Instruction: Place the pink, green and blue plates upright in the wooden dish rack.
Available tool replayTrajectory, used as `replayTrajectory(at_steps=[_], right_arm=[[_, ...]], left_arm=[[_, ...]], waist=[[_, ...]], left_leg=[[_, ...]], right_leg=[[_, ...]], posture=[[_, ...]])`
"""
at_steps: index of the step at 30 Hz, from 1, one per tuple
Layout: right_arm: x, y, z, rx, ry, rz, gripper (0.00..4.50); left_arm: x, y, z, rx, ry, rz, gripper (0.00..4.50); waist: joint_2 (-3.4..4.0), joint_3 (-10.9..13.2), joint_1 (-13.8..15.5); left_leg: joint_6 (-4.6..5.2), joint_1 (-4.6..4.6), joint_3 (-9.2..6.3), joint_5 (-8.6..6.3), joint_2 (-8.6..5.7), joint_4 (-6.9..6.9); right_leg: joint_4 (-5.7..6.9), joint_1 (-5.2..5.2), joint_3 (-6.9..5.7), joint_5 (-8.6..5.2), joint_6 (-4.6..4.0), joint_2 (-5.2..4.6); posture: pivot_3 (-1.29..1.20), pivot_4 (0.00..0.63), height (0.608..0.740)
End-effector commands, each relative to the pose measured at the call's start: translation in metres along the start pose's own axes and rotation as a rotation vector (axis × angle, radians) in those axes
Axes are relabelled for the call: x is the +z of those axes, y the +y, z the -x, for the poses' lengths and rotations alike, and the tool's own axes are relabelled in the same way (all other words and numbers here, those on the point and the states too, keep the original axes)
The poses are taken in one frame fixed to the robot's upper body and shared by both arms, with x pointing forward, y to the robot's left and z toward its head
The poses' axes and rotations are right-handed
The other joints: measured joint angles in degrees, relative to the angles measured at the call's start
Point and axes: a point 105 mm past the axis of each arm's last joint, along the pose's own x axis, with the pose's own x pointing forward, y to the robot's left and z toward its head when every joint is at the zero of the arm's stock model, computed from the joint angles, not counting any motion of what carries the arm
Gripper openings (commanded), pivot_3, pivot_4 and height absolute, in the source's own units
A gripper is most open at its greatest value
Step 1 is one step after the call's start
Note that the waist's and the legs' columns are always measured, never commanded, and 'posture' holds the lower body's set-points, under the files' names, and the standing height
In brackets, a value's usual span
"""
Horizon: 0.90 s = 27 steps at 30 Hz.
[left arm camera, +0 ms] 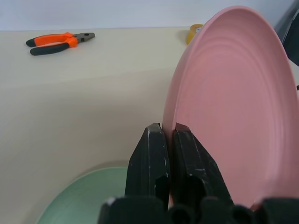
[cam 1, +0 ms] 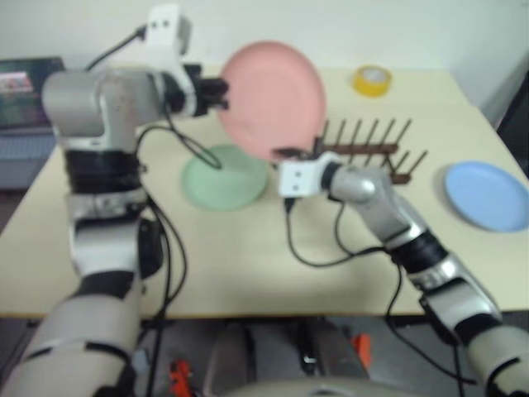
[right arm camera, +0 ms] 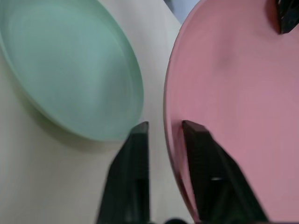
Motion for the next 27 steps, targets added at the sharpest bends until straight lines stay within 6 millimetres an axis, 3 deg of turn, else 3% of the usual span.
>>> replayTrajectory(at_steps=[1,8,14,15,18,25,27], right_arm=[[0.007,-0.015,0.001,-0.058,-0.028,0.016,0.01],[0.009,-0.018,0.002,-0.079,-0.042,0.01,0.01],[0.015,-0.028,0.004,-0.129,-0.073,0.012,0.01],[0.016,-0.03,0.004,-0.137,-0.078,0.013,0.0],[0.018,-0.034,0.005,-0.158,-0.093,0.011,0.0],[0.02,-0.039,0.006,-0.179,-0.112,-0.014,0.0],[0.021,-0.041,0.006,-0.189,-0.115,-0.023,0.0]], left_arm=[[0.019,-0.011,0.008,-0.027,-0.078,-0.031,0.0],[0.015,-0.015,0.005,-0.044,-0.063,-0.045,0.0],[0.014,-0.007,0.004,0.001,-0.052,-0.047,0.0],[0.014,-0.007,0.004,-0.002,-0.052,-0.05,0.57],[0.013,-0.009,0.004,-0.01,-0.056,-0.07,1.48],[0.018,-0.006,0.01,-0.002,-0.077,-0.1,4.06],[0.02,-0.007,0.013,-0.016,-0.087,-0.125,4.47]], waist=[[0.0,0.0,-0.01],[0.0,0.0,0.0],[0.0,0.0,-0.01],[0.0,0.0,-0.01],[0.0,0.0,0.02],[0.0,0.0,-0.05],[0.0,0.0,-0.12]], left_leg=[[0.0,0.0,0.0,0.0,0.0,0.0],[0.0,0.0,0.0,0.0,0.0,0.0],[0.0,0.0,-0.01,0.0,0.0,-0.01],[0.0,0.0,-0.01,0.0,0.0,-0.01],[0.0,0.0,-0.01,0.0,0.0,-0.01],[0.0,0.0,-0.01,0.0,0.01,-0.02],[0.0,0.01,-0.01,0.0,0.02,-0.02]], right_leg=[[0.0,0.0,0.0,0.0,0.0,0.0],[0.0,0.0,0.0,0.0,0.0,0.0],[0.0,0.0,0.0,0.0,0.01,0.0],[0.0,0.0,0.0,0.0,0.01,0.0],[0.0,0.0,0.0,0.0,0.0,0.0],[0.0,0.0,0.0,0.0,0.0,0.0],[0.0,0.0,0.0,-0.01,0.01,0.02]], posture=[[0.0,0.15,0.74],[0.0,0.15,0.74],[0.0,0.15,0.74],[0.0,0.15,0.74],[0.0,0.15,0.74],[0.0,0.15,0.74],[0.0,0.15,0.74]])
